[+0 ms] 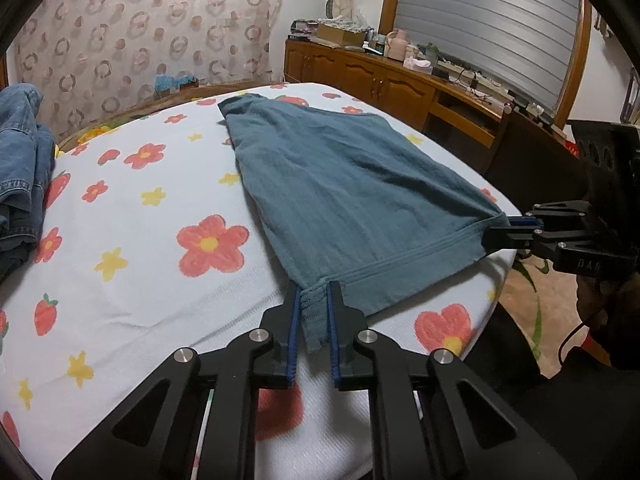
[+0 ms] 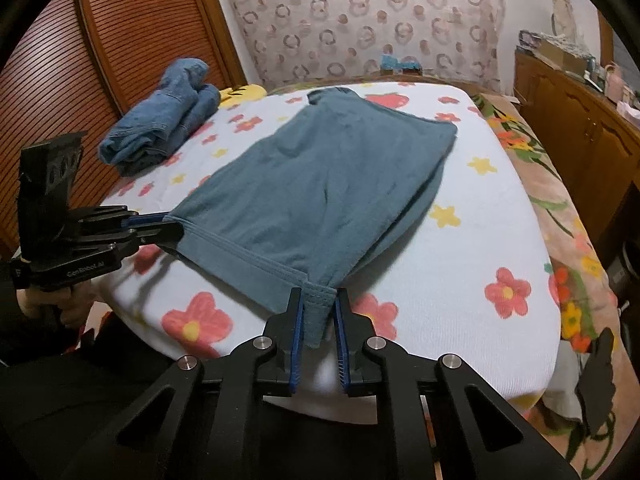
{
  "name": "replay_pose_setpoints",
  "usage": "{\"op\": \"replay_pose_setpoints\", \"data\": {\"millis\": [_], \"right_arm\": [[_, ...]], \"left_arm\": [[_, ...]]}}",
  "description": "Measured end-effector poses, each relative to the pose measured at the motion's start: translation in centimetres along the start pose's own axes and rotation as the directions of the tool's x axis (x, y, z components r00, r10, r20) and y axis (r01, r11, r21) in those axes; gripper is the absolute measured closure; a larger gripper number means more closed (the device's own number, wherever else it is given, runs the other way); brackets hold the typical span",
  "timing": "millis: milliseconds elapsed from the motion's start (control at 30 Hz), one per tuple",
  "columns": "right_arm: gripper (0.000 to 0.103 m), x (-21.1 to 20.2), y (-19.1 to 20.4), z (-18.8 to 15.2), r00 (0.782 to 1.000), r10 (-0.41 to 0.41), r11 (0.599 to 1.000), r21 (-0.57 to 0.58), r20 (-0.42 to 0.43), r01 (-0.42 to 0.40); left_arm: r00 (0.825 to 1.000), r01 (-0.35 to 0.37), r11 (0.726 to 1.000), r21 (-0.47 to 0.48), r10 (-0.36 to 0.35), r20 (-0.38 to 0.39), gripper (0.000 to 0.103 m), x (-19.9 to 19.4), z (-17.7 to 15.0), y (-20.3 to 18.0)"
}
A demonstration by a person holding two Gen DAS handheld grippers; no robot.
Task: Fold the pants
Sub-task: 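Grasp the shorts hem corner with the left tool while the right tool grips the other corner, then lift the shorts hem with both tools and fold it toward the waistband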
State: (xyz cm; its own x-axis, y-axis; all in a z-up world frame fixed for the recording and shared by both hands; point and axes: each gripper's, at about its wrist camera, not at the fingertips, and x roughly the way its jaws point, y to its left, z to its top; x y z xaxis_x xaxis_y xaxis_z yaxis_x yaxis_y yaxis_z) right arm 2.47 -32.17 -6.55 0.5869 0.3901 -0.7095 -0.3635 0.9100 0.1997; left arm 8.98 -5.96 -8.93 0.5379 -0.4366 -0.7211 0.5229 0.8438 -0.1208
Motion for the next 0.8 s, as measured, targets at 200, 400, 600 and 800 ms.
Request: {"op": "replay_pose_setpoints", "data": {"millis": [200, 400, 600, 800], "right_arm": [[0.089, -1.1, 0.6, 0.0, 0.999, 0.047, 0.999, -0.01, 0.021, -0.047], [0.09, -2.4, 1.4, 0.2, 0.997, 0.065, 0.997, -0.042, 0.047, -0.063], [0.09, -2.9, 1.5, -0.1, 0.995, 0.071, 0.996, -0.056, 0.065, -0.068], [0.09, -2.1, 1.5, -0.4, 0.995, 0.085, 0.996, -0.04, 0.049, -0.083]], "left_arm": [[1.0, 0.011, 1.0, -0.018, -0.01, 0.024, 0.09, -2.1, -0.2, 0.4], [0.999, 0.006, 1.0, -0.004, -0.005, 0.046, 0.091, -4.3, -0.2, -0.1], [0.998, -0.007, 1.0, -0.003, 0.007, 0.059, 0.091, -5.4, -0.4, -0.4], [0.999, -0.011, 1.0, 0.0, 0.011, 0.052, 0.091, -4.7, -0.5, -0.5]]}}
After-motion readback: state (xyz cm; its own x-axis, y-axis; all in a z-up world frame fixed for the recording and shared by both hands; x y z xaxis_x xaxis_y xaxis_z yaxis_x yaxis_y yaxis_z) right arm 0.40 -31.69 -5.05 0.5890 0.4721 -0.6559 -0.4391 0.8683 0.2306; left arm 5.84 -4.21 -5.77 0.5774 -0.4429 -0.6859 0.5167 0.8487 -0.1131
